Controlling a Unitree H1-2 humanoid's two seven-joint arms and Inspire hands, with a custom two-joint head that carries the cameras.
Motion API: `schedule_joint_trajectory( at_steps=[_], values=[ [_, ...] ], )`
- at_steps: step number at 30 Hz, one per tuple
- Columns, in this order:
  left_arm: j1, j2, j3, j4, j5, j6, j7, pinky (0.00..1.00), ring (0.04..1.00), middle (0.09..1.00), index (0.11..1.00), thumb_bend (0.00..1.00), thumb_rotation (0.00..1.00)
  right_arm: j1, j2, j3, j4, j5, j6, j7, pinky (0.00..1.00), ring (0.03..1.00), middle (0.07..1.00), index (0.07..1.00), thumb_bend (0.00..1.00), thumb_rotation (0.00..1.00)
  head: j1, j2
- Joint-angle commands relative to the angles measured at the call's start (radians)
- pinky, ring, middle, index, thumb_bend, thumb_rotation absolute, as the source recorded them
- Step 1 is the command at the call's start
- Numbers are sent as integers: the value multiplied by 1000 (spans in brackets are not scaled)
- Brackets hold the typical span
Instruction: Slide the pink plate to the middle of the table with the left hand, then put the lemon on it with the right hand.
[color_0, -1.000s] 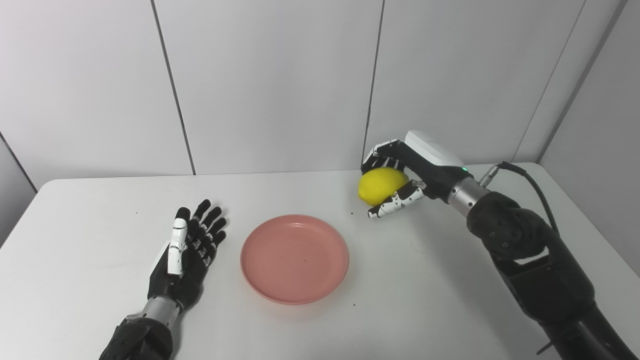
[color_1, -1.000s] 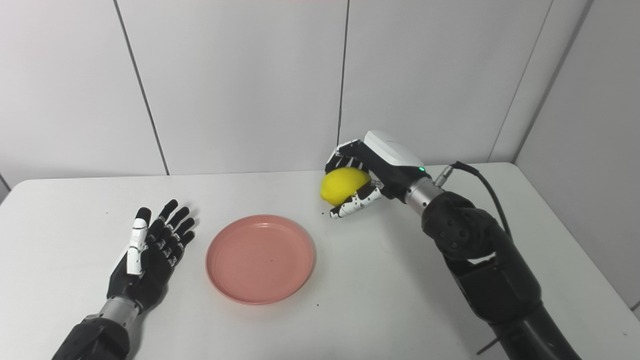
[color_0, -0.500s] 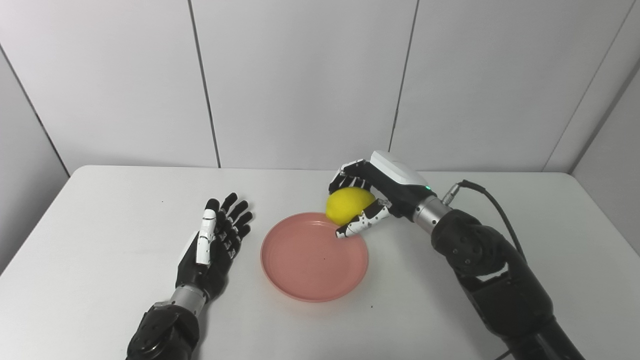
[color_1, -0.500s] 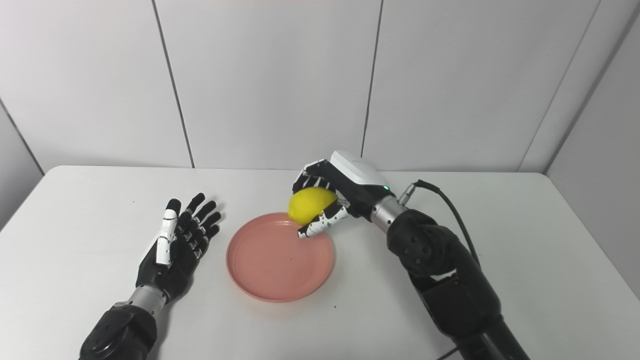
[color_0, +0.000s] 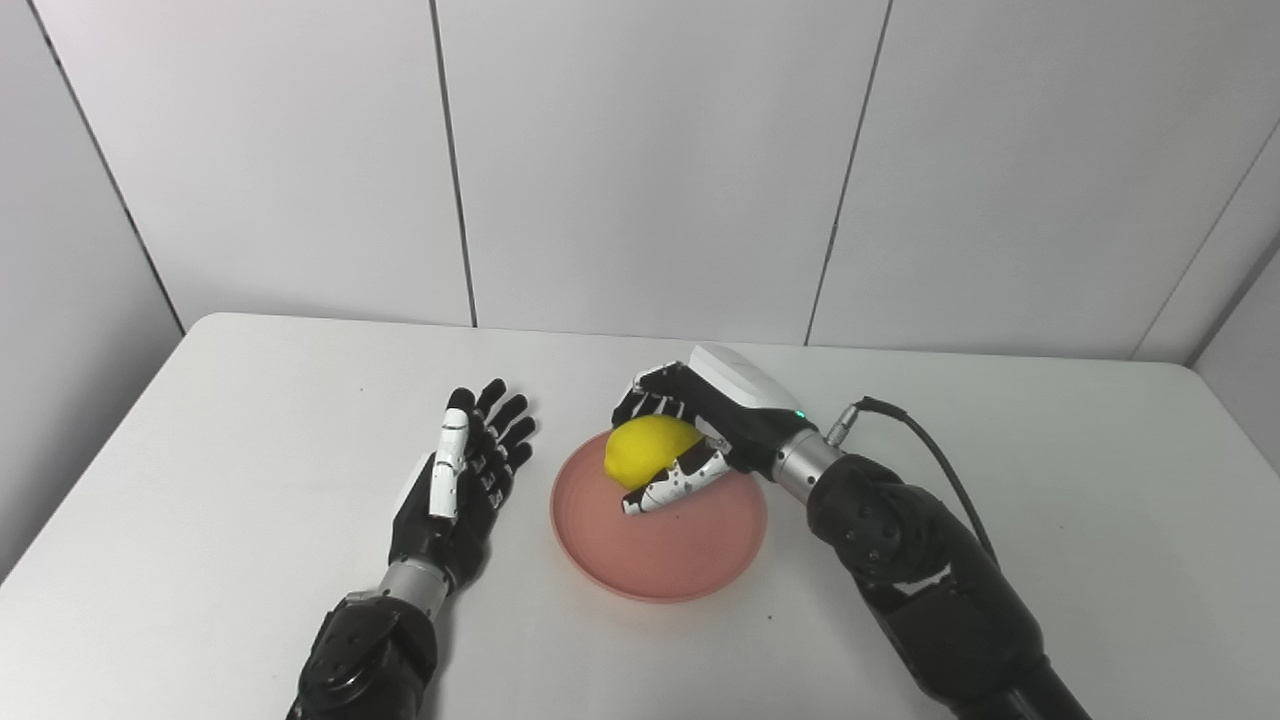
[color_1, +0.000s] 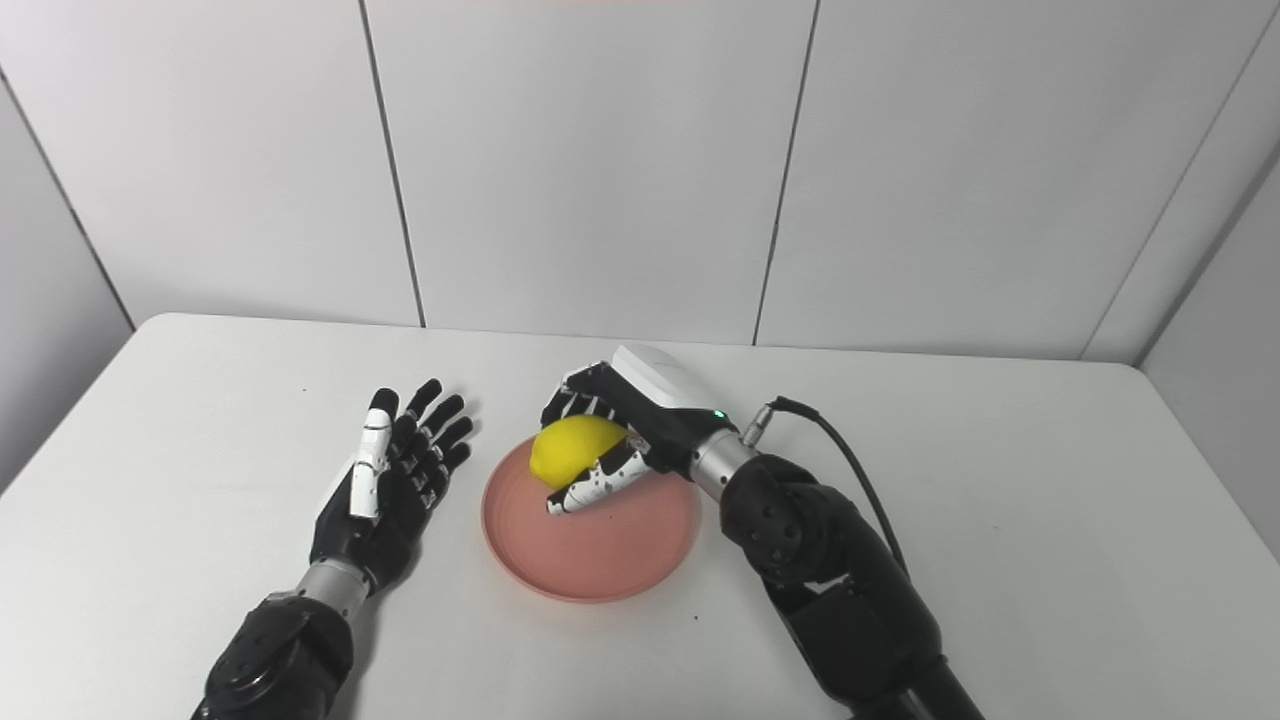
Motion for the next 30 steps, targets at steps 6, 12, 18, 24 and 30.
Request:
schedule_joint_trajectory(
  at_steps=[6,12,18,24,30],
  values=[
    [-21,-16,-5,-27,26,-1,27,979,950,953,949,586,1000,-58,35,31,82,-41,-87,-63,352,417,486,546,575,105,22,2],
    [-19,-18,-3,-31,29,-2,33,980,950,950,947,584,1000,-48,37,48,131,-63,-128,-93,322,401,479,553,579,93,31,5],
    [-17,-18,-3,-44,29,9,35,980,952,951,946,581,1000,-34,37,55,143,-76,-136,-109,311,393,474,552,570,86,28,9],
    [-18,-20,-2,-45,32,14,38,976,950,950,944,584,1000,-22,32,56,149,-89,-142,-126,324,400,479,556,571,82,29,13],
    [-18,-18,-6,-44,38,12,35,979,952,953,947,586,1000,-13,27,59,149,-107,-136,-142,299,377,467,560,579,71,29,17]
  ],
)
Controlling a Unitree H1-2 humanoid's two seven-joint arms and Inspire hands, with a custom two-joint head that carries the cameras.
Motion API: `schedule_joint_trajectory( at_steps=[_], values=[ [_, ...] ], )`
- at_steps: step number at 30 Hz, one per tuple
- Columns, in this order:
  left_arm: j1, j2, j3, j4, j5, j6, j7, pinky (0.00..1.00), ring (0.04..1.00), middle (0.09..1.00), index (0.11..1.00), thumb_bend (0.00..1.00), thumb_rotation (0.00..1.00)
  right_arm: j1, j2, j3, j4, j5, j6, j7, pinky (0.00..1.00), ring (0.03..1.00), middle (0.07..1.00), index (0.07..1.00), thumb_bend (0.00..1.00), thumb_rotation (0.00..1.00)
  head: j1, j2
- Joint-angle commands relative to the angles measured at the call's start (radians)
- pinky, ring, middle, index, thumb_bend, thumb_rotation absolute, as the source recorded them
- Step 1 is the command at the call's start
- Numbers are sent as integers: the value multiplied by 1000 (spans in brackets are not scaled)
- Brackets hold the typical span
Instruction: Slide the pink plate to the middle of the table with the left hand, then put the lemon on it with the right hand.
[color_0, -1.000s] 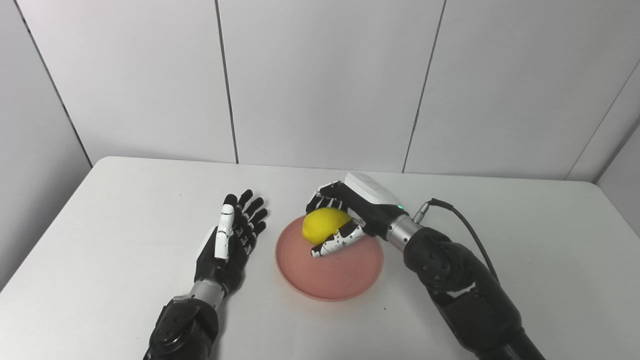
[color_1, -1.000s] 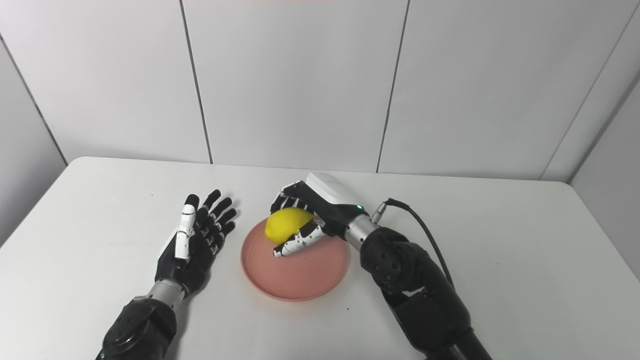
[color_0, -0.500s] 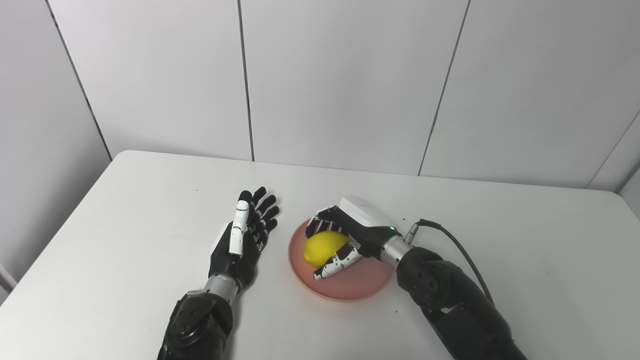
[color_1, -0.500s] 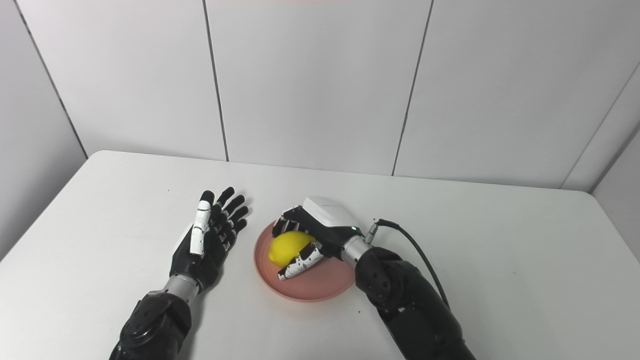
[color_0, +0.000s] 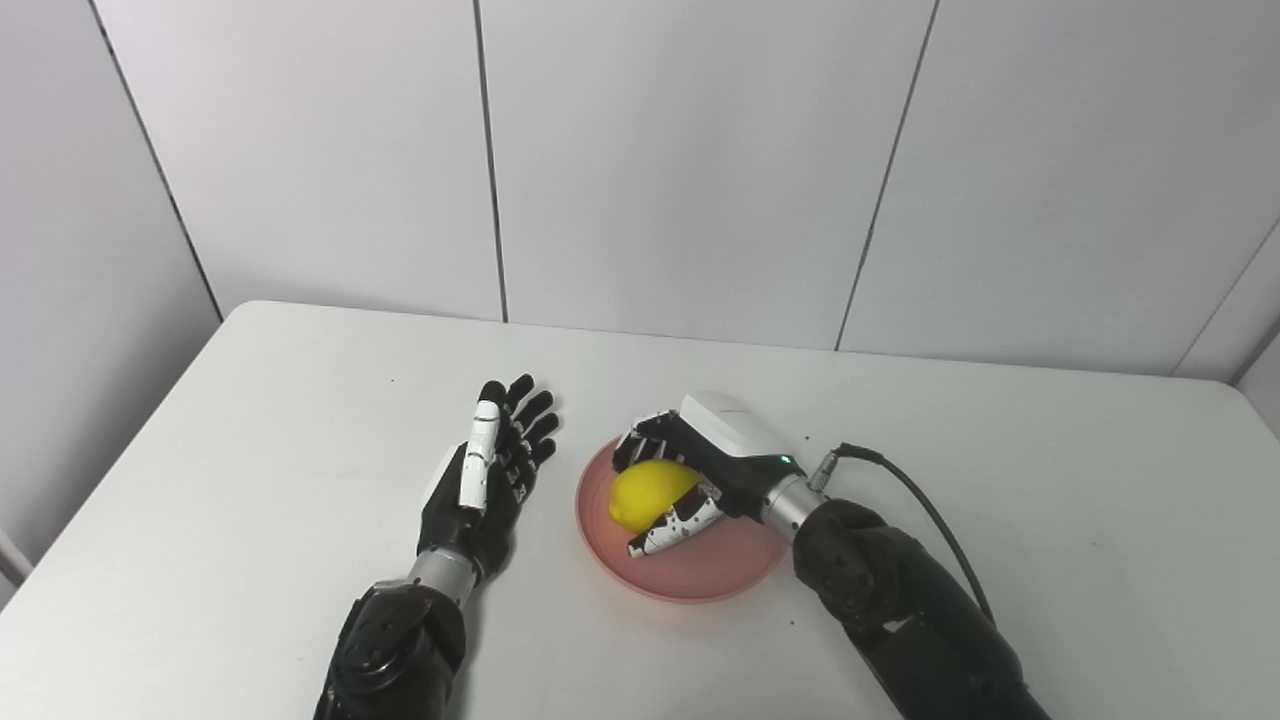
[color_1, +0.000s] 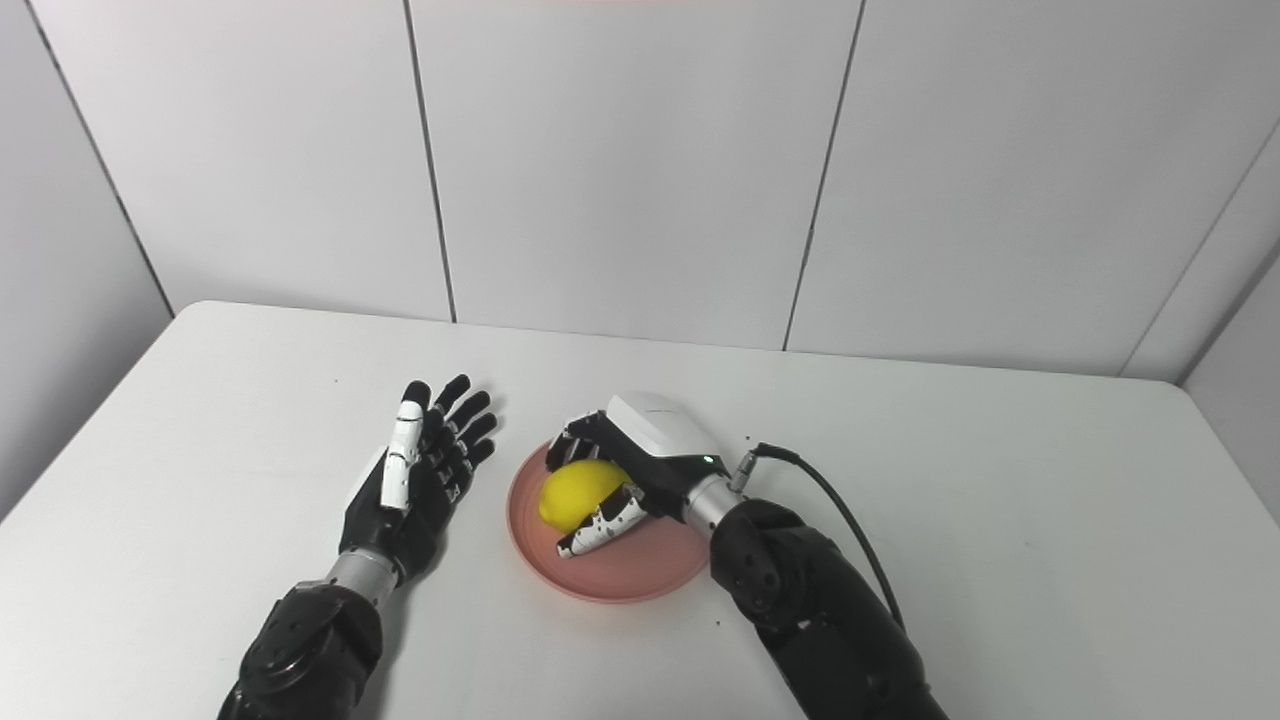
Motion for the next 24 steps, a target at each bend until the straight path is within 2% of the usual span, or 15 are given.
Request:
schedule_joint_trajectory(
  at_steps=[1,7,13,17,24],
  values=[
    [-19,0,-6,-26,6,-4,-1,979,952,953,947,586,1000,-21,-7,-4,-11,-12,-27,-22,298,376,467,560,579,71,1,-1],
    [-19,0,-4,-26,3,-2,-2,979,950,952,947,584,1000,-14,-6,-4,-17,-27,-17,-30,275,359,459,566,595,92,2,-3],
    [-20,3,-4,-23,4,-4,-3,978,949,950,945,585,1000,-8,0,-11,-27,-31,6,-25,310,397,488,551,718,201,-1,-5],
    [-20,6,-5,-24,5,-4,-6,979,949,950,946,585,1000,-6,1,-15,-28,-23,4,-18,347,435,515,568,808,248,1,-5],
    [-21,8,0,-21,-3,-4,-10,980,950,951,948,586,1000,-4,-6,-22,-37,8,-1,19,472,543,603,632,932,380,-2,-6]
  ],
)
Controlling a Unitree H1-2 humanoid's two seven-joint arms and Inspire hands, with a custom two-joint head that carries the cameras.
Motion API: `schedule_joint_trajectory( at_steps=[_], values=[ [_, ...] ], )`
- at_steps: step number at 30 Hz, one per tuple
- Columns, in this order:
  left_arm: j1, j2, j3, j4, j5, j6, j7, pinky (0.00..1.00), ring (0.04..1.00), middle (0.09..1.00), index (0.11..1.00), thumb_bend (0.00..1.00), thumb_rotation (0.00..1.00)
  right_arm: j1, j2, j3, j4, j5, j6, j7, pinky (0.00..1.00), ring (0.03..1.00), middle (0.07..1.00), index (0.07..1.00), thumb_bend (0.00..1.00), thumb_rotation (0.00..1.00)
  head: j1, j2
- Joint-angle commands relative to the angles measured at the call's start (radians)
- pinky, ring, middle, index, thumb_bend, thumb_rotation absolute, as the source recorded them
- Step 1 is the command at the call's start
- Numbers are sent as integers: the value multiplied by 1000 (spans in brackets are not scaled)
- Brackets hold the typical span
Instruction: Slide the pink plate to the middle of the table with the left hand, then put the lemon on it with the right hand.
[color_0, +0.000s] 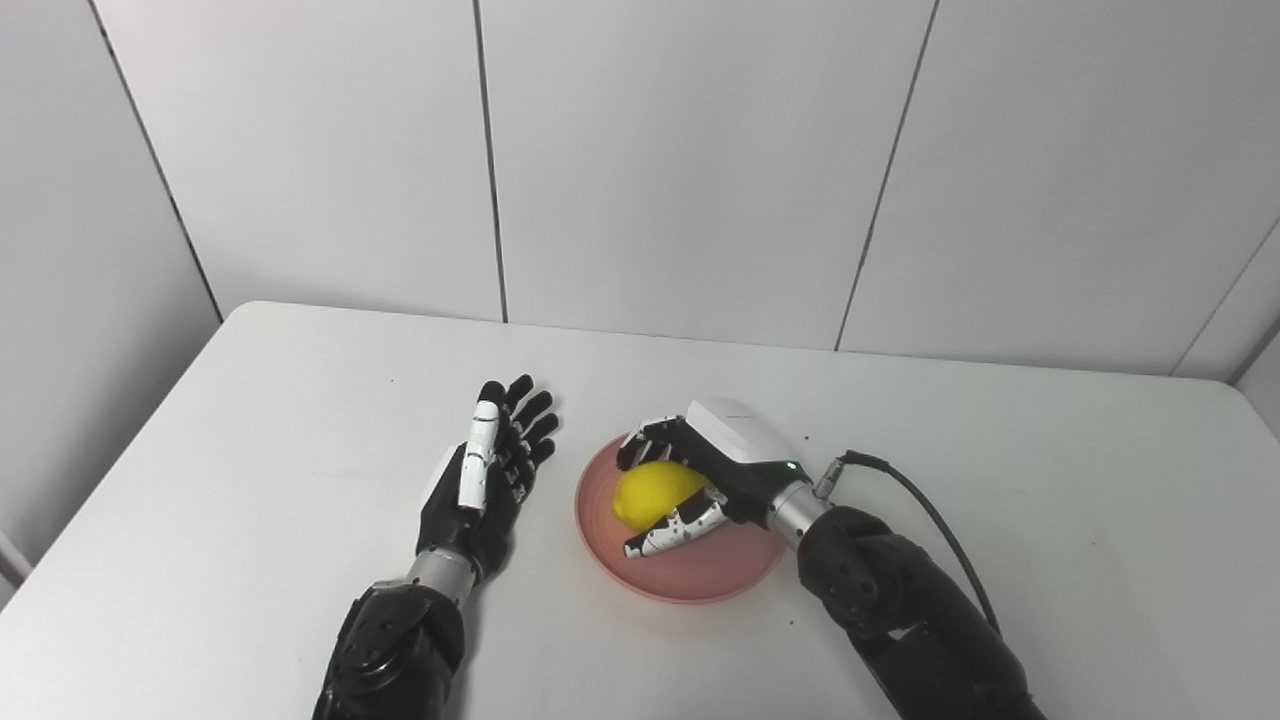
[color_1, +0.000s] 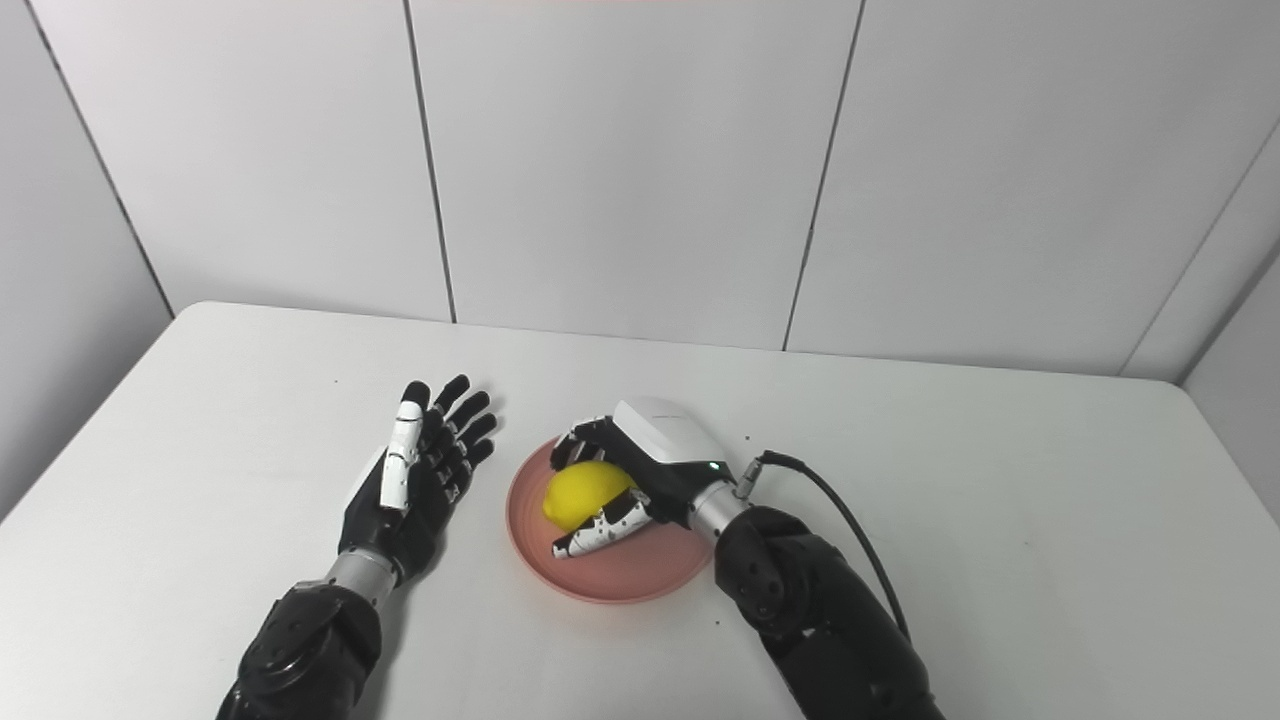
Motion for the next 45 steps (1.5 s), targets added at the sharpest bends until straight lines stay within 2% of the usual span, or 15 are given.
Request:
schedule_joint_trajectory(
  at_steps=[1,4,18,30,34,41,45],
  values=[
    [-21,7,-2,-23,-2,-4,-9,980,950,951,948,586,1000,-18,-5,-10,-28,15,-2,12,481,551,610,637,941,388,1,-1],
    [-22,6,-1,-22,-3,-3,-9,978,949,950,947,585,1000,-16,-9,-10,-32,18,-5,15,531,597,650,665,993,441,0,-1],
    [-22,8,-1,-28,-6,3,-10,977,950,951,949,586,1000,-5,-20,-16,-94,30,-10,30,644,699,739,732,1000,490,-2,0],
    [-25,8,3,-22,-7,0,-10,975,949,949,946,586,1000,9,-22,-53,-168,52,-3,50,643,702,737,744,1000,512,-5,1],
    [-25,9,2,-20,-7,-1,-12,977,947,947,947,588,1000,14,-23,-71,-196,61,11,66,640,701,739,754,1000,515,-5,1],
    [-25,9,3,-22,-7,2,-10,976,949,949,947,590,1000,22,-29,-99,-258,71,45,91,692,748,778,787,1000,521,-5,0],
    [-26,11,3,-21,-8,-1,-13,973,948,948,947,590,1000,34,-31,-128,-330,91,76,110,693,745,778,794,1000,517,-8,-1]
  ],
)
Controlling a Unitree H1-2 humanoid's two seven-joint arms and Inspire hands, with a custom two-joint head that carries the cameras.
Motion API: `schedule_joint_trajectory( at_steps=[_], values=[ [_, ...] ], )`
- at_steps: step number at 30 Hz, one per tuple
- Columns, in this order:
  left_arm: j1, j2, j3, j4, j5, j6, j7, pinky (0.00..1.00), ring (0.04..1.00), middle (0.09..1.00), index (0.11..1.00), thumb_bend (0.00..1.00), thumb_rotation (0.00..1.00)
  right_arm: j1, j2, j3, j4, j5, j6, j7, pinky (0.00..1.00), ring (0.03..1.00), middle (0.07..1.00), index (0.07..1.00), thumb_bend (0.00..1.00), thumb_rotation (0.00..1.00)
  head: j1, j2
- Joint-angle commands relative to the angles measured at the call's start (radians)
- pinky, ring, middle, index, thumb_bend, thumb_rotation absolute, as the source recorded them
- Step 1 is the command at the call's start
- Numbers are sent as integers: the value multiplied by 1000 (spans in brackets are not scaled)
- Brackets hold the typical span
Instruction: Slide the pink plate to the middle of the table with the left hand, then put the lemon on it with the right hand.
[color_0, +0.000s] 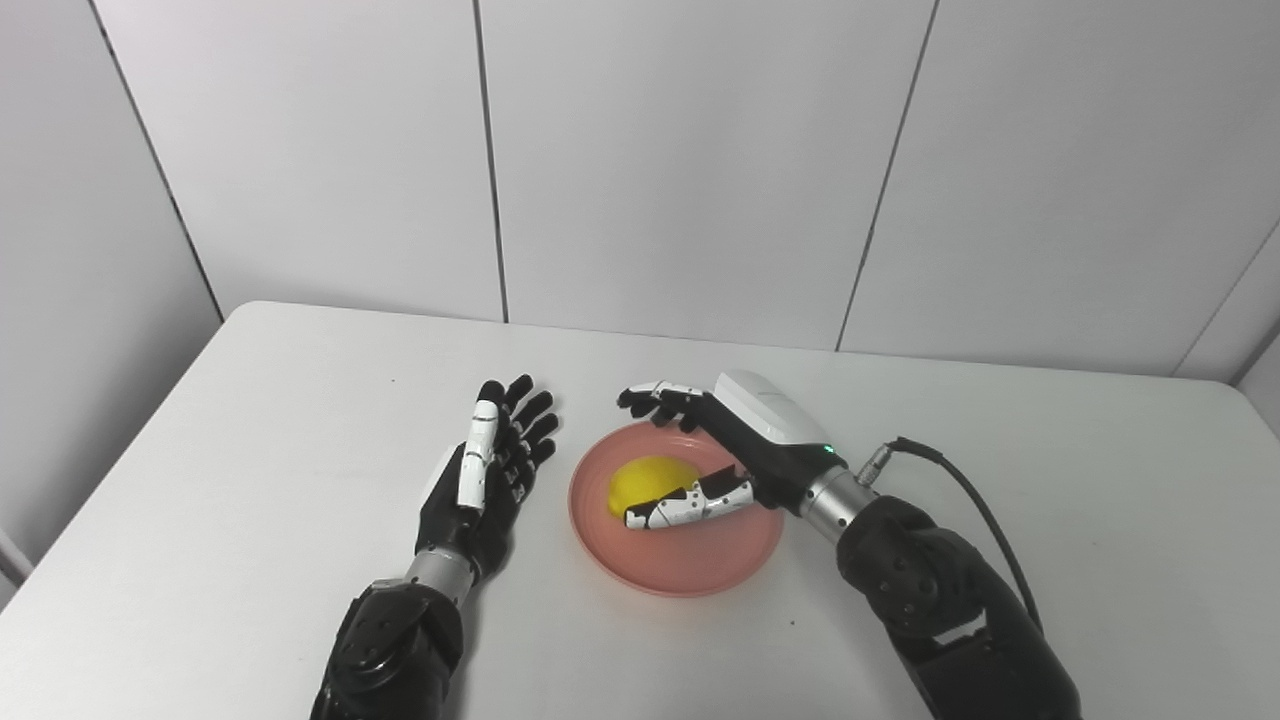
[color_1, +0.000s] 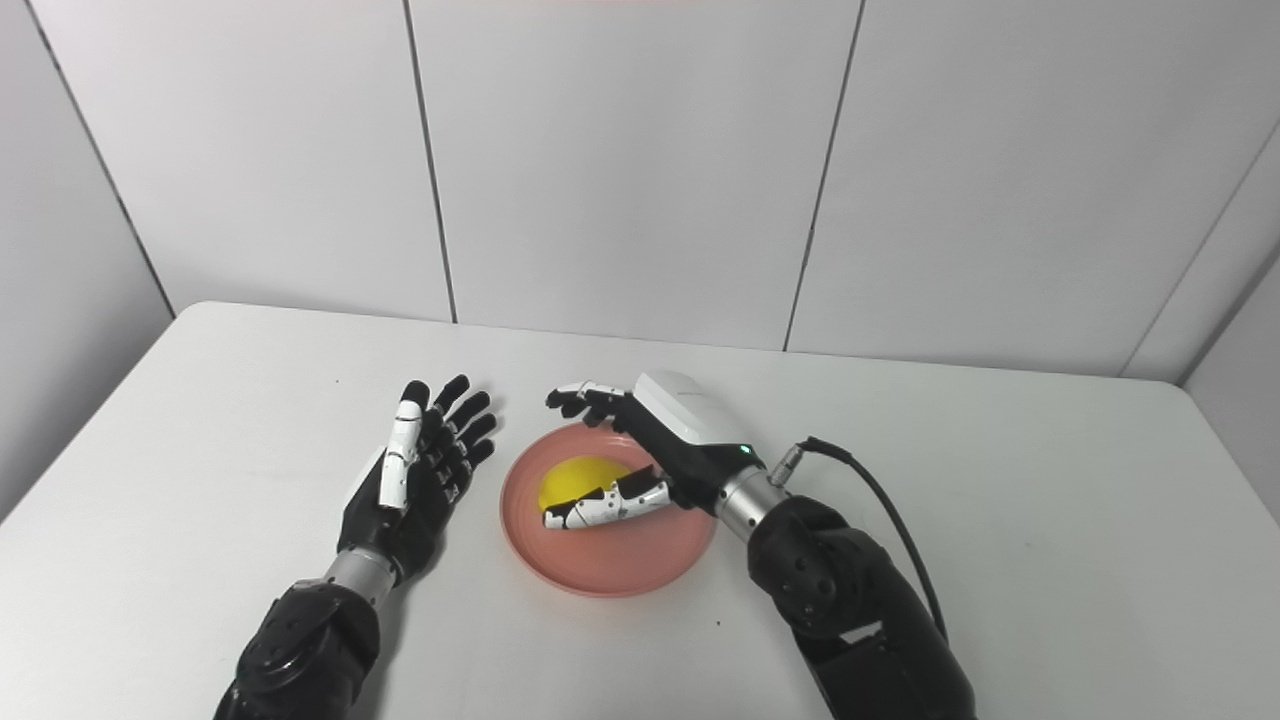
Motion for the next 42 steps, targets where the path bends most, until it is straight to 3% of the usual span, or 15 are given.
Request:
schedule_joint_trajectory(
  at_steps=[1,6,18,31,37,40,41,42],
  values=[
    [-26,7,1,-17,-6,-10,-11,975,949,949,947,589,1000,-27,-7,-29,-67,22,21,-3,696,745,775,793,1000,521,-1,-1],
    [-26,7,0,-19,-4,-9,-11,977,949,949,947,593,1000,-17,-18,-58,-133,32,39,-1,693,737,761,797,1000,550,-1,-1],
    [-28,15,-2,-13,-3,-15,-16,980,950,952,951,594,1000,28,-66,-184,-169,120,-17,-69,674,728,751,778,1000,555,-12,-5],
    [-28,21,1,-12,-7,-13,-21,982,947,950,949,591,1000,198,-64,-289,-207,99,27,-183,699,747,768,812,955,663,-19,-7],
    [-27,27,5,-10,-20,-19,-39,991,958,962,960,581,1000,252,-43,-313,-179,99,3,-262,718,767,784,836,873,775,-19,-8],
    [-27,28,8,-11,-17,-16,-37,989,958,961,959,584,1000,279,-13,-328,-177,100,31,-302,739,791,808,852,848,825,-21,-9],
    [-26,29,9,-11,-16,-15,-36,986,954,958,956,588,1000,286,-6,-332,-176,99,38,-311,756,814,831,869,837,921,-21,-9],
    [-26,29,10,-11,-17,-16,-36,985,953,957,955,589,1000,292,2,-336,-174,105,44,-315,762,822,839,875,833,954,-21,-9]
  ],
)
